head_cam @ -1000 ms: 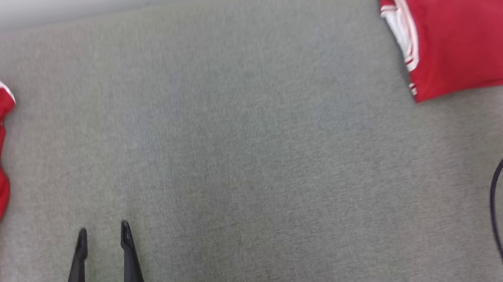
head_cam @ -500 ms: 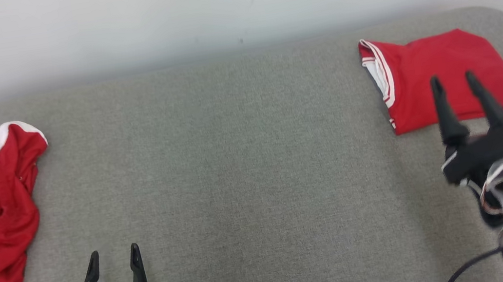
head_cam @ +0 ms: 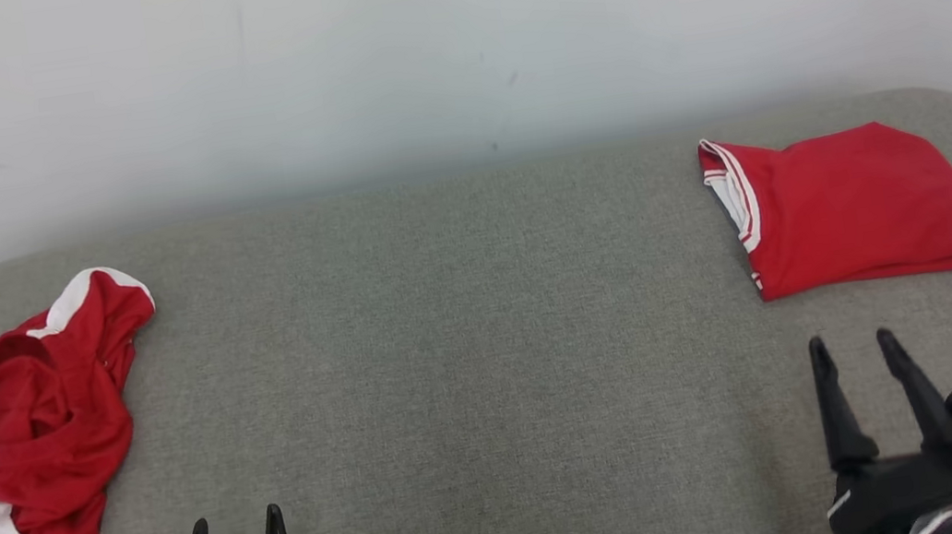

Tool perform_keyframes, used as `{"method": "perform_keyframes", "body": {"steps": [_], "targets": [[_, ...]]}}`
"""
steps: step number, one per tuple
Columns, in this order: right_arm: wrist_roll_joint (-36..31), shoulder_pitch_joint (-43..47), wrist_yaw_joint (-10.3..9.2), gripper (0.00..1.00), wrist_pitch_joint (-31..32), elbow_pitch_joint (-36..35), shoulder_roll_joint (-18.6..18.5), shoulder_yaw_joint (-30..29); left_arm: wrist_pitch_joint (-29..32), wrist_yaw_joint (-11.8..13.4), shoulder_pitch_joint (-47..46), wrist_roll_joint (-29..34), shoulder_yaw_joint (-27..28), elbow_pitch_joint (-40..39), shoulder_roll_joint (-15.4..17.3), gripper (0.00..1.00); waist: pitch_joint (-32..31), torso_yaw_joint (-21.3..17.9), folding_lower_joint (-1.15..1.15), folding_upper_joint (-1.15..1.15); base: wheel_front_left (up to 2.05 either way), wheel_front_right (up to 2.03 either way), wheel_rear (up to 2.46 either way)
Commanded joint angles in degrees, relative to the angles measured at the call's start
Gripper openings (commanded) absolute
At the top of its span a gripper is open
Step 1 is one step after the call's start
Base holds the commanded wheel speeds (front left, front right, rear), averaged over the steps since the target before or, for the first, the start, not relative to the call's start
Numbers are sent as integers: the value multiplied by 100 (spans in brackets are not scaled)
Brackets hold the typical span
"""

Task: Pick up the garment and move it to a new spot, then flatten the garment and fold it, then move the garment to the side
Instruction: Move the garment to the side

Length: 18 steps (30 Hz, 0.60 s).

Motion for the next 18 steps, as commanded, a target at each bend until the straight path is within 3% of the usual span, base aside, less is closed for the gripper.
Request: {"method": "perform_keyframes", "body": {"steps": [1,7,18], "targets": [[-83,251,1,100,27,-224,139,54,-34,-19,104,-58,30,0,21,100,-87,41,1,1,0,0,0],[-50,721,1,100,165,-657,308,139,-34,-33,160,-33,36,28,16,100,-156,95,1,1,0,0,0],[-581,1443,1,100,544,-1370,621,69,-32,31,254,97,-64,168,49,100,-264,239,1,1,0,0,0]]}}
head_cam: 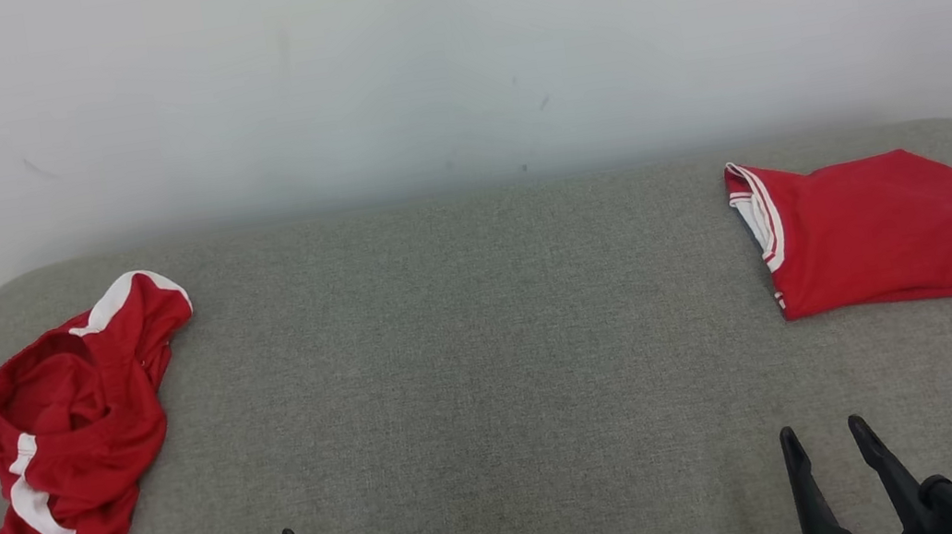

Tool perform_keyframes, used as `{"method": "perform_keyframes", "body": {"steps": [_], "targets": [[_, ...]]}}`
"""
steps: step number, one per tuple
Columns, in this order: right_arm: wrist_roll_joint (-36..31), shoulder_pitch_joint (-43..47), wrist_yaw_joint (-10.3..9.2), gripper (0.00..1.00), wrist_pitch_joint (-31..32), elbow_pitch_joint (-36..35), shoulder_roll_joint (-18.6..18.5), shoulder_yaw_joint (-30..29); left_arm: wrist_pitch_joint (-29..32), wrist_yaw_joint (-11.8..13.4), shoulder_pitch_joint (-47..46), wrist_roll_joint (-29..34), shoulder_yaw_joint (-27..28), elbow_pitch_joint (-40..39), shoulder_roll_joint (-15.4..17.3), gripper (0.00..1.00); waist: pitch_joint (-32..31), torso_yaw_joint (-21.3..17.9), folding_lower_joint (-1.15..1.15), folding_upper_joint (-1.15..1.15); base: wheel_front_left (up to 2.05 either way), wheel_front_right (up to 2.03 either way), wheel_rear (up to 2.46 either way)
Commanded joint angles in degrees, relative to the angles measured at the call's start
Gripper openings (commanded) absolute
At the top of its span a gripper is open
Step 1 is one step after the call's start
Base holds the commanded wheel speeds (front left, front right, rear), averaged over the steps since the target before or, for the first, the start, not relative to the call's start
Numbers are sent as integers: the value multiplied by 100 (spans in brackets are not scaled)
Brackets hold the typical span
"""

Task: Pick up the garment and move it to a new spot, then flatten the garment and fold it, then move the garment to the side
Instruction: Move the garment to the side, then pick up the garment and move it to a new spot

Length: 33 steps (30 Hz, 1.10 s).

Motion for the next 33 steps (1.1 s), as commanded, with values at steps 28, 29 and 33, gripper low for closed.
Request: {"method": "perform_keyframes", "body": {"steps": [28,29,33], "targets": [[123,260,1,100,264,-178,94,-158,262,254,249,-160,98,-202,219,100,-168,28,1,0,0,0,0],[125,260,1,100,260,-172,94,-154,267,259,240,-162,93,-210,224,100,-170,26,1,0,0,0,0],[124,260,1,100,258,-160,94,-142,278,278,251,-167,86,-232,239,100,-177,20,1,0,0,0,0]]}}
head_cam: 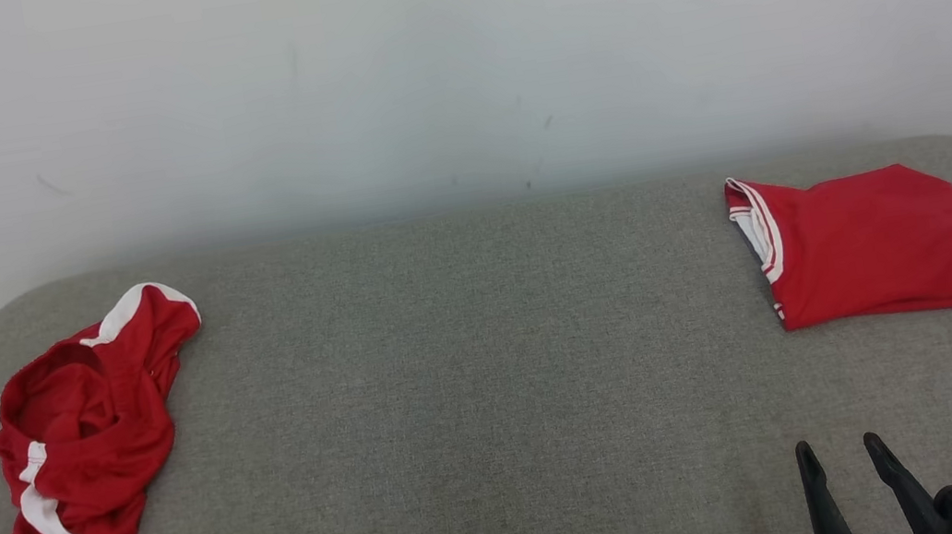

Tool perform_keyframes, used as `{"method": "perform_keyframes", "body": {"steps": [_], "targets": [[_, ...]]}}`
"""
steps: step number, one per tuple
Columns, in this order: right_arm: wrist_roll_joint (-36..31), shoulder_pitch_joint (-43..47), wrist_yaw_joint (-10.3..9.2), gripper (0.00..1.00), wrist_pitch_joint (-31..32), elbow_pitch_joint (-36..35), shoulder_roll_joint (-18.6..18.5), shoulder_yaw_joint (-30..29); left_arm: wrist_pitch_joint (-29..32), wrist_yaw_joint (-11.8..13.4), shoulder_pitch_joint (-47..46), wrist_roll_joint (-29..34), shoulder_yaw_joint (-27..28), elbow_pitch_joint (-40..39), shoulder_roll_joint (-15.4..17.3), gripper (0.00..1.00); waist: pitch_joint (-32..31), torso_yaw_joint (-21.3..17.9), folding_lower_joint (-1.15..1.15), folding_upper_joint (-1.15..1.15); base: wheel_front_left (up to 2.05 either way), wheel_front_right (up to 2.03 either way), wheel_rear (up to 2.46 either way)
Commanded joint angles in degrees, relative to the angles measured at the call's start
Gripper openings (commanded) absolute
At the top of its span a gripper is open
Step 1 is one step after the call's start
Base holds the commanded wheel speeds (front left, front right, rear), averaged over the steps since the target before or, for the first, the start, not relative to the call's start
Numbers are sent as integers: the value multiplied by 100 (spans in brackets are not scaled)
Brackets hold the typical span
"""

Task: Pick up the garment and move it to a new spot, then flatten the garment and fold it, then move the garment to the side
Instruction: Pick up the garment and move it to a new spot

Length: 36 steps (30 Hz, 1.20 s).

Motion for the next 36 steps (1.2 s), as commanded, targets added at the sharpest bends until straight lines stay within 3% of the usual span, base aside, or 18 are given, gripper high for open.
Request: {"method": "perform_keyframes", "body": {"steps": [1,25,36], "targets": [[41,34,1,100,-28,-1,16,5,6,30,62,-80,-6,-31,39,100,-2,-1,0,0,0,0,0],[47,67,1,100,-7,65,16,-21,9,106,77,-137,-63,-26,101,100,-27,3,0,0,0,0,0],[86,134,1,100,-45,99,15,-58,35,144,48,-175,-105,-23,118,100,-28,355,0,0,0,0,0]]}}
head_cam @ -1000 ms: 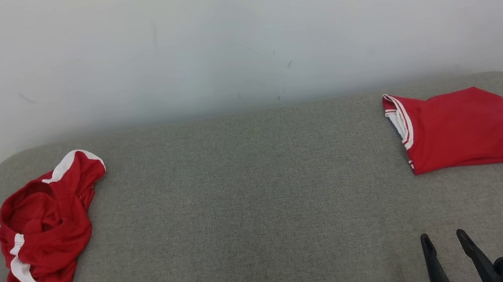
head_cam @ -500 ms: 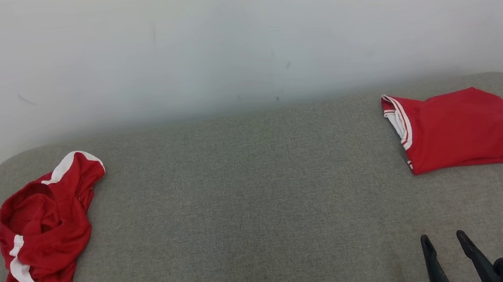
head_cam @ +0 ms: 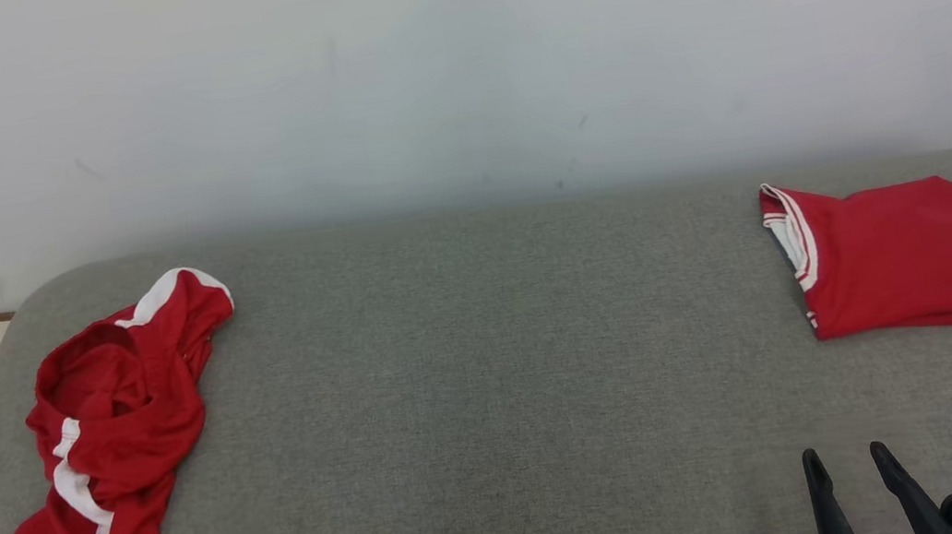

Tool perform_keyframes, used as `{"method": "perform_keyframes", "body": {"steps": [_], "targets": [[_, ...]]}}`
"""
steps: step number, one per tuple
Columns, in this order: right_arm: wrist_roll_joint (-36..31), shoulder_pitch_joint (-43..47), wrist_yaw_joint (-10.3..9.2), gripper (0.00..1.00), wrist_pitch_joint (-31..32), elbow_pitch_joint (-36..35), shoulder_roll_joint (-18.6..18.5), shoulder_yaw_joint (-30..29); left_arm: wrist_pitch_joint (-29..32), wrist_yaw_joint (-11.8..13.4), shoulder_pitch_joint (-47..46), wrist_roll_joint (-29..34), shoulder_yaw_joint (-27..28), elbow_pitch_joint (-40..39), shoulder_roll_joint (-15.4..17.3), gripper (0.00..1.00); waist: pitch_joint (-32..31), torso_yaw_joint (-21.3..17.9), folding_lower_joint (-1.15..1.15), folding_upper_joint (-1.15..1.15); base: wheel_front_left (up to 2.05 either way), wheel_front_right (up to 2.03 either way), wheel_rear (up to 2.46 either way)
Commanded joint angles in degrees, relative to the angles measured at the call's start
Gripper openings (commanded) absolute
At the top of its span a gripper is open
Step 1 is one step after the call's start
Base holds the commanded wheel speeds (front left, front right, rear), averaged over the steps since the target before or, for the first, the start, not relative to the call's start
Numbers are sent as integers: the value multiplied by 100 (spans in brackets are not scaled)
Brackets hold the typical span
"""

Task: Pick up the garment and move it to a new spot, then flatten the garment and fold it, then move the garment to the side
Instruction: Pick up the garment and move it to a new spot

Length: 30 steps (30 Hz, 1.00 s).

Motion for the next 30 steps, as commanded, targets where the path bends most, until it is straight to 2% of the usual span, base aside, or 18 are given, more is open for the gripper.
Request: {"method": "perform_keyframes", "body": {"steps": [1,7,22,30], "targets": [[48,102,1,100,-28,28,11,0,13,18,27,-11,4,-9,45,100,-6,199,0,0,0,0,0],[105,88,1,100,-72,71,12,-11,41,58,2,-14,25,-33,98,100,-5,608,0,0,0,0,0],[331,6,1,100,-219,237,11,33,71,195,85,-33,113,-115,234,100,11,2022,0,0,0,0,0],[367,-96,1,100,-281,328,11,112,117,268,145,-67,225,-238,335,100,16,2499,0,0,0,0,0]]}}
